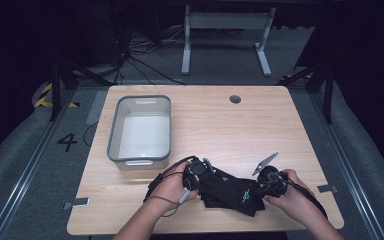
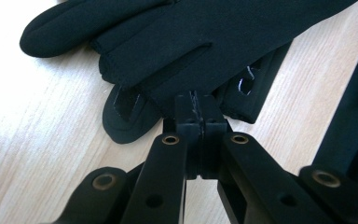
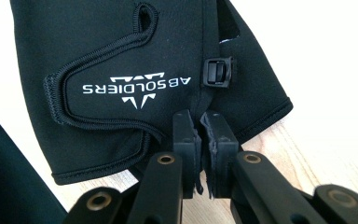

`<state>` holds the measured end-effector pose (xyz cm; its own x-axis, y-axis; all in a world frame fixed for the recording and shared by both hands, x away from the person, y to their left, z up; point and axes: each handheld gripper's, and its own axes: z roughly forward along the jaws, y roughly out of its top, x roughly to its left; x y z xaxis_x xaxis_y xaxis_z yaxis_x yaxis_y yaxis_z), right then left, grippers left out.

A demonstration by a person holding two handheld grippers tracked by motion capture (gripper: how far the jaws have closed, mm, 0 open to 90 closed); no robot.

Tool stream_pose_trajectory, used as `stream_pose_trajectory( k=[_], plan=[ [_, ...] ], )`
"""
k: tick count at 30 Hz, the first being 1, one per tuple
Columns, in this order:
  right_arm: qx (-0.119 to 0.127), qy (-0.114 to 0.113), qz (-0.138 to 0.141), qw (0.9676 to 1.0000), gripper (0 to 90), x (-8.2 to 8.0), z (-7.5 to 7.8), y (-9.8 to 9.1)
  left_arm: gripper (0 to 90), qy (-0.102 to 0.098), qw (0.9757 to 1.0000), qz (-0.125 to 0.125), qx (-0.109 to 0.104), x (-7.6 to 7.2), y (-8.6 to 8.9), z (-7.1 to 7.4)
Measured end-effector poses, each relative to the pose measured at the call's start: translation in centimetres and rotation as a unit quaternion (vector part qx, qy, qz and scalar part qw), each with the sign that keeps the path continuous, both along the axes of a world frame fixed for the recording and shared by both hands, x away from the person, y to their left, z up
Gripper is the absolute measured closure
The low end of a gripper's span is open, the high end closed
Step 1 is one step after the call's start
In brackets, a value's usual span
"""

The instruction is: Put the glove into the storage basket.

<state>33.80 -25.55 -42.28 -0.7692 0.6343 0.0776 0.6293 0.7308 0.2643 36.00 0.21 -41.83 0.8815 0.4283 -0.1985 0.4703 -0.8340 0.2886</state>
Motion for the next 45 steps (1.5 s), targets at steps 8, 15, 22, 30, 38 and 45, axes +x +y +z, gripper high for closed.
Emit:
stream_pose_trajectory(
  k=[8,15,22,30,38,45],
  plan=[
    [0.005,0.005,-0.003,1.0,85.0,0.1,0.0,-0.1,89.8,0.03,0.9994,0.018,-0.004,0.4,1.2,0.3],
    [0.005,0.004,0.0,1.0,85.0,0.1,0.0,-0.1,70.8,0.03,0.9994,0.013,0.011,0.5,1.3,-0.2],
    [0.005,0.003,0.001,1.0,84.9,0.1,0.0,-0.1,71.6,0.003,0.9999,0.009,0.004,0.4,0.6,-0.1],
    [0.007,0.005,0.0,1.0,84.9,0.1,0.0,-0.1,69.2,-0.02,0.9995,0.015,-0.02,0.4,0.5,0.4],
    [0.006,0.003,-0.001,1.0,84.8,0.0,0.0,-0.1,58.7,-0.013,0.9992,0.006,-0.038,0.3,0.5,0.6],
    [0.005,0.004,0.001,1.0,84.8,0.0,0.0,-0.1,53.0,0.014,0.9976,0.025,-0.063,0.7,0.8,0.8]
  ],
)
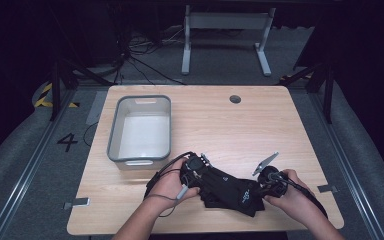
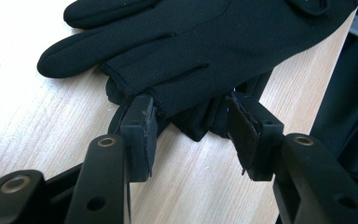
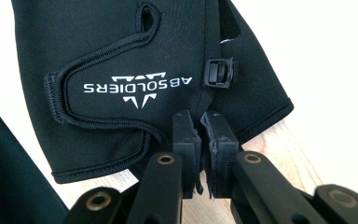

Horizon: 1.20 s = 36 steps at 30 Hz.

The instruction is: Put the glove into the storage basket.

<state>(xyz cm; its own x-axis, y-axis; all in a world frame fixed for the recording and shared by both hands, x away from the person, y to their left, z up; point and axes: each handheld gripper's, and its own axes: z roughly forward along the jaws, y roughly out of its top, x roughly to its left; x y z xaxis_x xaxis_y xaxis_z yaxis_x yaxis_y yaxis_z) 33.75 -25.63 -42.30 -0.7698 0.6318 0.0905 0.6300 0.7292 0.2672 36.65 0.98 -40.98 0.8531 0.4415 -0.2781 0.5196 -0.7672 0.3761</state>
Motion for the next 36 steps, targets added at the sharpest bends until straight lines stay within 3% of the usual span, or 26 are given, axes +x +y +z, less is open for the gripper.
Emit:
stream_pose_trajectory(
  k=[9,12,17,20,25,31,36],
  plan=[
    [-0.003,-0.003,0.003,1.0,84.8,0.0,0.0,0.1,53.6,0.029,0.9984,0.038,-0.031,0.6,0.7,0.1],
    [-0.003,-0.004,0.003,1.0,84.7,-0.1,0.0,0.1,53.5,0.049,0.9964,0.053,-0.044,0.8,1.0,-0.2],
    [-0.005,-0.004,0.003,1.0,84.7,-0.1,0.0,0.2,61.4,0.056,0.9953,0.074,-0.031,1.0,1.0,-0.5],
    [-0.007,-0.005,0.004,1.0,84.7,-0.1,0.0,0.2,72.1,0.052,0.9953,0.08,-0.021,1.0,0.9,-0.5],
    [-0.01,-0.008,0.005,0.9999,85.0,-0.2,0.1,0.3,87.7,0.029,0.9966,0.077,-0.006,0.6,0.7,-0.3],
    [-0.013,-0.015,0.003,0.9998,85.4,-0.3,0.5,0.2,89.7,0.015,0.9973,0.071,-0.006,0.2,0.7,0.3],
    [-0.005,-0.034,0.002,0.9994,85.6,-0.7,1.7,0.0,89.8,-0.004,0.9978,0.065,-0.013,-0.5,0.8,1.5]
  ],
)
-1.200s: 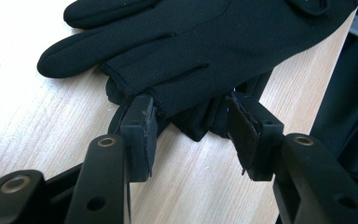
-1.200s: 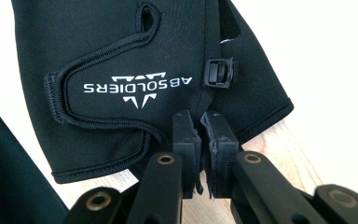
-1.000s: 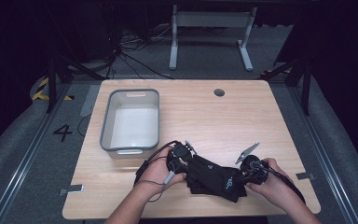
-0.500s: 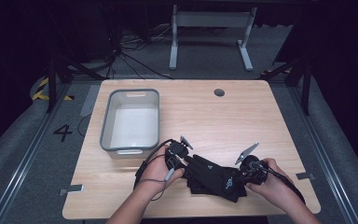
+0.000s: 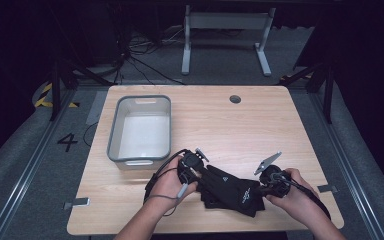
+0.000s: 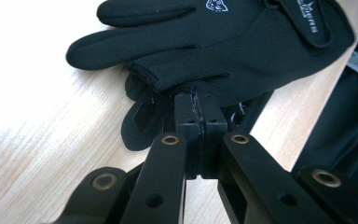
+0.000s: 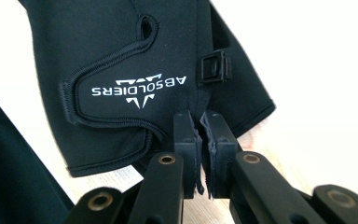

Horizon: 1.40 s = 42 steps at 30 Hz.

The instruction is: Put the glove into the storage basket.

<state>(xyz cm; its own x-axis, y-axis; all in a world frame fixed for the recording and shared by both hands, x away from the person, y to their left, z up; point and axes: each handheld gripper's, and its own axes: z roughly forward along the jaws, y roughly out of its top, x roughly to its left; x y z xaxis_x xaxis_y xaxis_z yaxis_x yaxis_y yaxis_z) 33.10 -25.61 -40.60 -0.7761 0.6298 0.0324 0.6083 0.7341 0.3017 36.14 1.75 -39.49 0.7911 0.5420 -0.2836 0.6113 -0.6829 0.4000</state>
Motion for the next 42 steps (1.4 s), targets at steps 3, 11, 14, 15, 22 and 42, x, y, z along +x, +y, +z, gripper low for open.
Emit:
stream_pose_trajectory(
  k=[3,11,14,15,22,42],
  plan=[
    [0.005,-0.014,0.0,0.9999,85.6,-0.1,0.8,-0.2,89.8,-0.013,0.9999,-0.003,-0.005,-0.7,0.1,0.9],
    [0.019,-0.04,-0.003,0.999,85.7,0.0,2.4,-0.7,89.8,-0.023,0.9996,-0.016,-0.008,-2.3,0.0,2.1],
    [0.021,-0.049,-0.005,0.9985,85.7,0.2,2.8,-0.8,89.8,-0.023,0.9994,-0.026,-0.004,-2.9,-0.2,2.3],
    [0.021,-0.052,-0.004,0.9984,85.8,0.3,2.9,-0.8,89.8,-0.021,0.9995,-0.025,-0.004,-3.0,-0.3,2.3],
    [0.019,-0.062,-0.006,0.9979,85.8,0.8,3.0,-0.8,89.8,-0.016,0.9987,-0.047,0.009,-3.6,-0.8,2.1],
    [0.013,-0.057,-0.007,0.9983,85.8,1.5,2.3,-0.6,89.7,0.01,0.997,-0.072,0.027,-3.7,-1.7,1.1]
  ],
)
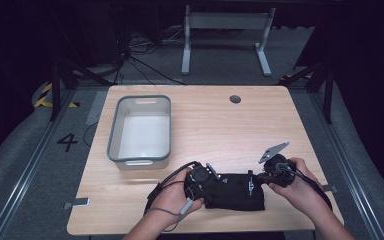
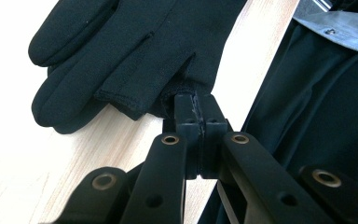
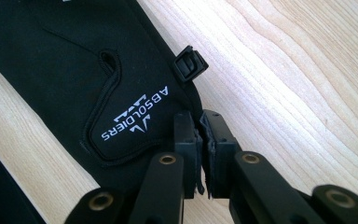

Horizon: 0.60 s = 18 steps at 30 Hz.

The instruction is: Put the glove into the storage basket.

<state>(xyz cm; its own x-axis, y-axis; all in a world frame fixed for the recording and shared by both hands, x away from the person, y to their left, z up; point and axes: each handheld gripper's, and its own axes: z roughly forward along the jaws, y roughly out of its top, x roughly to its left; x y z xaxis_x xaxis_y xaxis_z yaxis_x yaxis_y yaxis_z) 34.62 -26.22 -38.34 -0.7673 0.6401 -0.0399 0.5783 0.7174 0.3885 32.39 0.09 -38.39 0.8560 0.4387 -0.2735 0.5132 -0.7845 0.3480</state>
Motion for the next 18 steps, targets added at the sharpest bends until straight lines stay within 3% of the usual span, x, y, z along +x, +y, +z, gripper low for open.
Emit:
stream_pose_trajectory(
  k=[11,13,18],
  plan=[
    [-0.002,0.011,0.001,0.9999,85.7,0.5,-0.9,0.2,89.3,0.015,0.9997,-0.01,0.014,0.1,-0.4,-0.8],
    [-0.002,0.012,0.002,0.9999,85.7,0.6,-1.0,0.2,86.2,0.013,0.9997,-0.007,0.018,0.2,-0.4,-0.8],
    [-0.001,0.016,-0.003,0.9999,85.7,0.7,-1.2,0.1,89.0,0.01,0.9997,-0.001,0.021,0.5,-0.2,-1.0]
  ],
)
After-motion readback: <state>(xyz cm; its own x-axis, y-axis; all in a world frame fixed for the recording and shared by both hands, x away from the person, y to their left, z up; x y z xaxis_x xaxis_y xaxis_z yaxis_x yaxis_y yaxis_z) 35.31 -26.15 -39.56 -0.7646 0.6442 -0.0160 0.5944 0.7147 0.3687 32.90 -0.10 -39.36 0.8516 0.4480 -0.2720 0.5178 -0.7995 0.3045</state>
